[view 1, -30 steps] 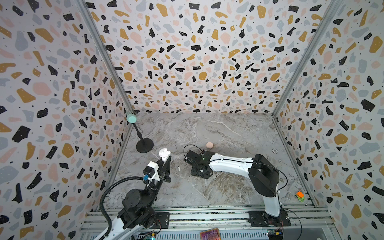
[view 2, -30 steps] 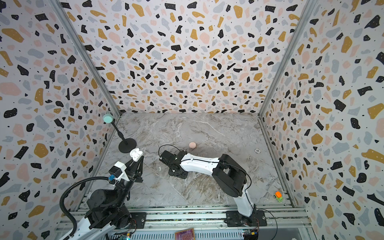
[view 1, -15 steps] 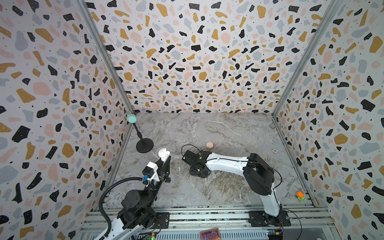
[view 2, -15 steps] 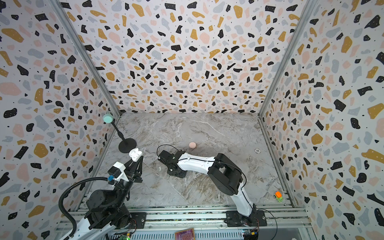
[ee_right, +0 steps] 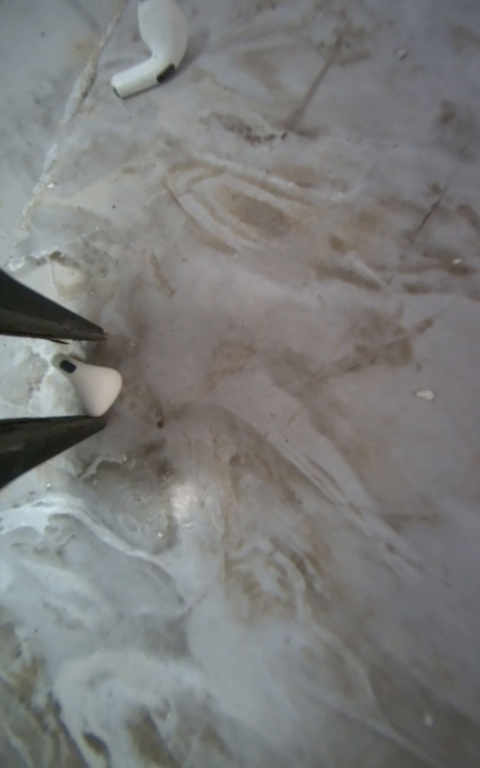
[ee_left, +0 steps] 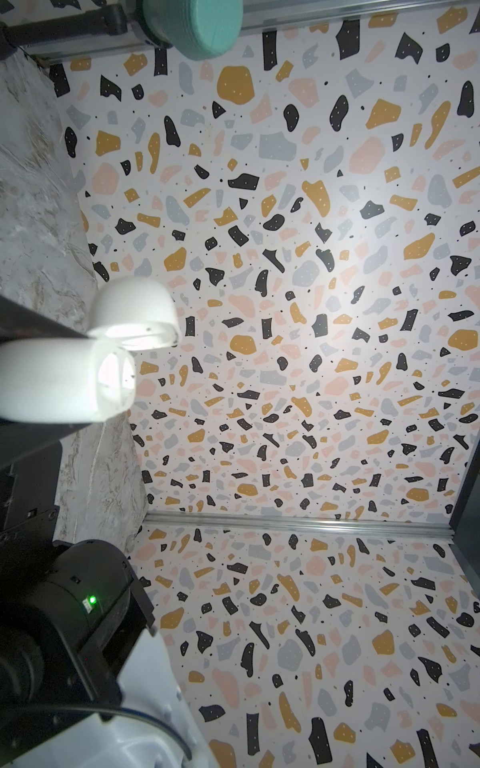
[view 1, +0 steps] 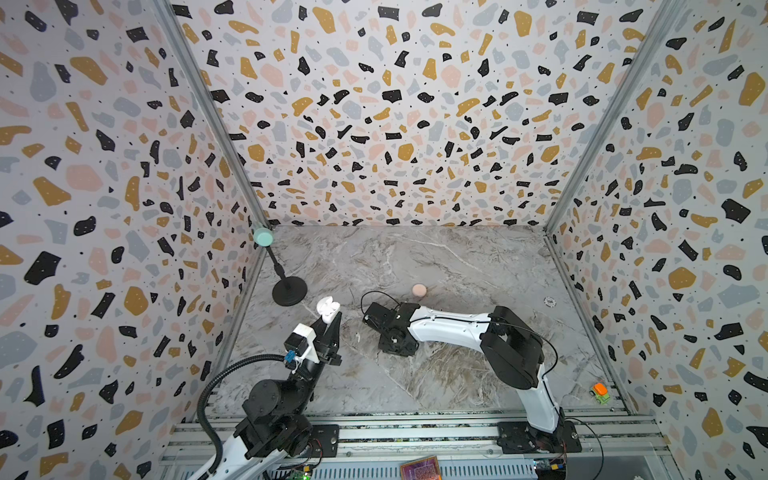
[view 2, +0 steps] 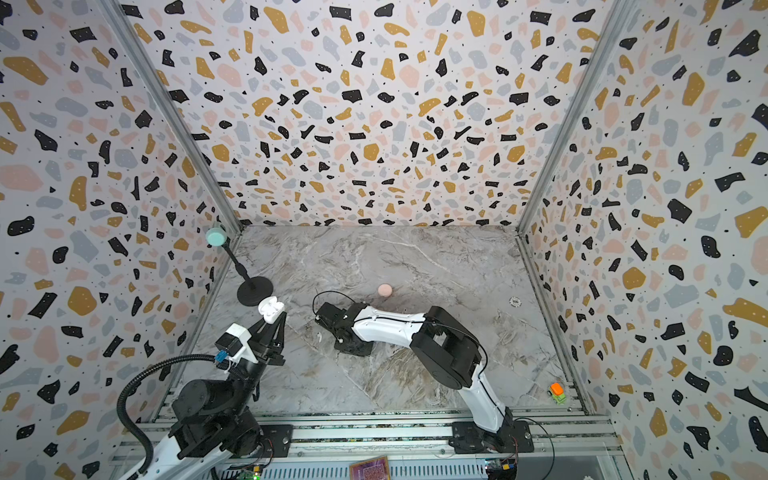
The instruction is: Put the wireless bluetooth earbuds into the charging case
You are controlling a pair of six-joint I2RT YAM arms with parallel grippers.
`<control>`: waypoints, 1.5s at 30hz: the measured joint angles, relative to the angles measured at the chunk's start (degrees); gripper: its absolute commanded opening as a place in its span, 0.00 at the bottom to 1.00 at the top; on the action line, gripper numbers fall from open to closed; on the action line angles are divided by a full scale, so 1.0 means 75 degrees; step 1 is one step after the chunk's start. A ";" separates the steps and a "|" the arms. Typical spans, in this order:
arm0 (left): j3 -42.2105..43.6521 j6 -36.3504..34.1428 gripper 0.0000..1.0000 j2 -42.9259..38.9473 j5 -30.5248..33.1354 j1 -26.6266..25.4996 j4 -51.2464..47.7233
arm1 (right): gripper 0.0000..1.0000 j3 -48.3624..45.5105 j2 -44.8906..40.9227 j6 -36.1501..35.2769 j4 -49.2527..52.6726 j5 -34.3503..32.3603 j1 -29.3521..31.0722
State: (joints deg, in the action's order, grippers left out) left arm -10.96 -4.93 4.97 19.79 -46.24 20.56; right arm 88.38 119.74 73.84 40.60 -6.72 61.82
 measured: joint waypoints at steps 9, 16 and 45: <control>0.0000 0.0000 0.00 0.0000 -0.0015 0.0000 0.0000 | 0.26 0.0000 0.0006 -0.0125 0.0038 0.0003 -0.0035; 0.0000 0.0000 0.00 0.0003 -0.0032 0.0000 0.0000 | 0.21 -0.0047 -0.0003 -0.0277 0.0017 0.0055 -0.0096; 0.0000 0.0000 0.00 0.0119 -0.0117 0.0000 -0.0009 | 0.24 -0.0568 -0.0350 -0.1480 -0.0271 0.0842 -0.0627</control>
State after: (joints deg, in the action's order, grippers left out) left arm -10.96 -4.93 5.87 18.92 -46.24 20.49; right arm 84.12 117.12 62.74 38.57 -0.40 57.12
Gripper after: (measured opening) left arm 0.236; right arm 0.230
